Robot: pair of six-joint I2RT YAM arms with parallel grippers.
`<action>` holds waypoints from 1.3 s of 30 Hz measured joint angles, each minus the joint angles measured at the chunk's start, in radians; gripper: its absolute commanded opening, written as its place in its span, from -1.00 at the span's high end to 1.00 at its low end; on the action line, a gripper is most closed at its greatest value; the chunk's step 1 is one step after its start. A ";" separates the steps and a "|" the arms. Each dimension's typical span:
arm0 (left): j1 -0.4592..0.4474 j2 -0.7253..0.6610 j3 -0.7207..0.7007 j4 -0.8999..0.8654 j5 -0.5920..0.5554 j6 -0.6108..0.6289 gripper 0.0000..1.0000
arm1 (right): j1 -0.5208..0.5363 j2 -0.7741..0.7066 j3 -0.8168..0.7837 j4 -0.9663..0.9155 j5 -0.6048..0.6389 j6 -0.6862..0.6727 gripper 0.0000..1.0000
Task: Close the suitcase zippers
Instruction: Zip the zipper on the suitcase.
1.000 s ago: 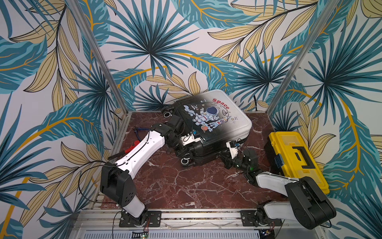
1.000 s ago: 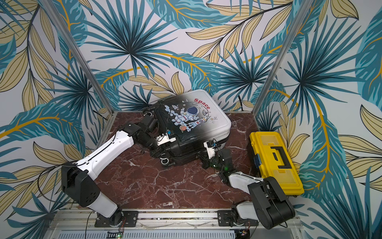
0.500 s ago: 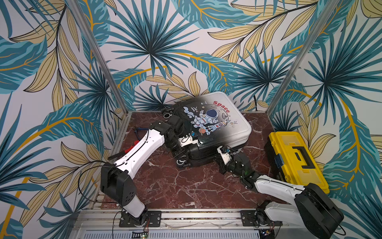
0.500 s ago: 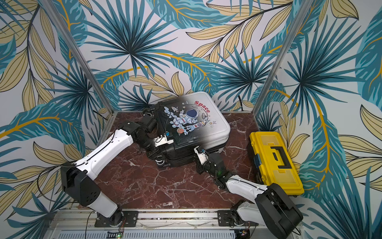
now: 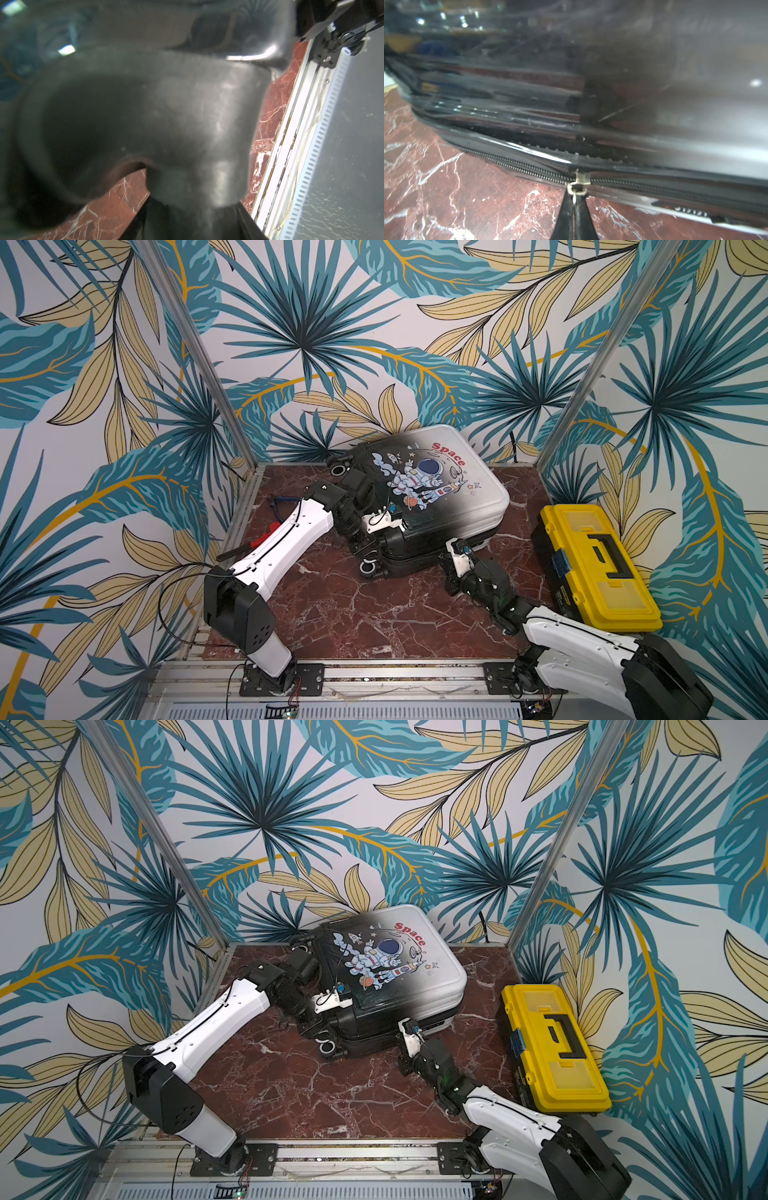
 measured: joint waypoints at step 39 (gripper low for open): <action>-0.016 0.060 0.034 -0.018 0.055 0.027 0.38 | 0.025 0.038 0.034 -0.046 0.002 -0.122 1.00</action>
